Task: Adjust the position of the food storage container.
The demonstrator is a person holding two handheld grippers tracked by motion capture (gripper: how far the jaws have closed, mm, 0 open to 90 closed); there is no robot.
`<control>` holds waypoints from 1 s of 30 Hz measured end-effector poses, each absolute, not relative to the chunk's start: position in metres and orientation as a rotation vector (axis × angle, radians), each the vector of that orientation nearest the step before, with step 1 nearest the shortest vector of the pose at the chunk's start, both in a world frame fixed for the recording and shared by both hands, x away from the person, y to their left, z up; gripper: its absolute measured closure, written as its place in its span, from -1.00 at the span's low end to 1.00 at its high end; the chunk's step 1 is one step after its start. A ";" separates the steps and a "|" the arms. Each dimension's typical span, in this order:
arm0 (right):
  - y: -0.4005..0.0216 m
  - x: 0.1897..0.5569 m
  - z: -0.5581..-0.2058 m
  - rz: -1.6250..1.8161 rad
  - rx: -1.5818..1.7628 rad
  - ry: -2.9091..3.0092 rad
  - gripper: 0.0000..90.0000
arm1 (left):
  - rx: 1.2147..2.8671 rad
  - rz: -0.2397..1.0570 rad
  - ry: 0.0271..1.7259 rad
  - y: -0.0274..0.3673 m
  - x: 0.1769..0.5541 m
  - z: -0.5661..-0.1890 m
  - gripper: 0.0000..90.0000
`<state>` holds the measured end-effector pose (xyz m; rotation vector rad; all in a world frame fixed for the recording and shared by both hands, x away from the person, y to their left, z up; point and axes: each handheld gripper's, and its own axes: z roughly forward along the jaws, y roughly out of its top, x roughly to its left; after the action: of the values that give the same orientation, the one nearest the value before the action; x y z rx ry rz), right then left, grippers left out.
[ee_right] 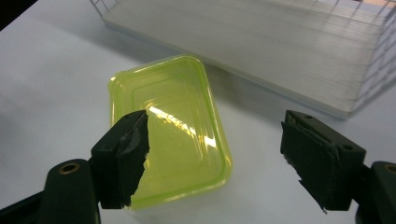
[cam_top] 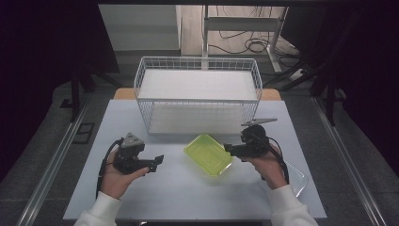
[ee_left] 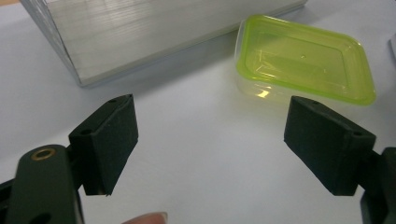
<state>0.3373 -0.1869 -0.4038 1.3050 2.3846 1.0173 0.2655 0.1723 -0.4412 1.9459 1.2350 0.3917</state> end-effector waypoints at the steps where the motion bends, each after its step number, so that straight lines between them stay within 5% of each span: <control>1: -0.187 0.337 -0.404 1.017 1.305 2.385 -0.47 | 1.946 0.392 1.235 0.172 0.266 -0.441 -0.61; 23: -0.130 0.397 -0.432 0.811 1.279 2.499 -0.11 | 1.955 0.341 1.242 0.170 0.265 -0.445 -0.63; 30: -0.122 0.407 -0.442 0.742 1.254 2.498 0.14 | 1.950 0.322 1.256 0.173 0.266 -0.448 -0.63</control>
<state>0.4074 -0.1218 -0.4420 1.2541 2.4978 0.7425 0.2664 0.1732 -0.4477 1.9499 1.2562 0.3217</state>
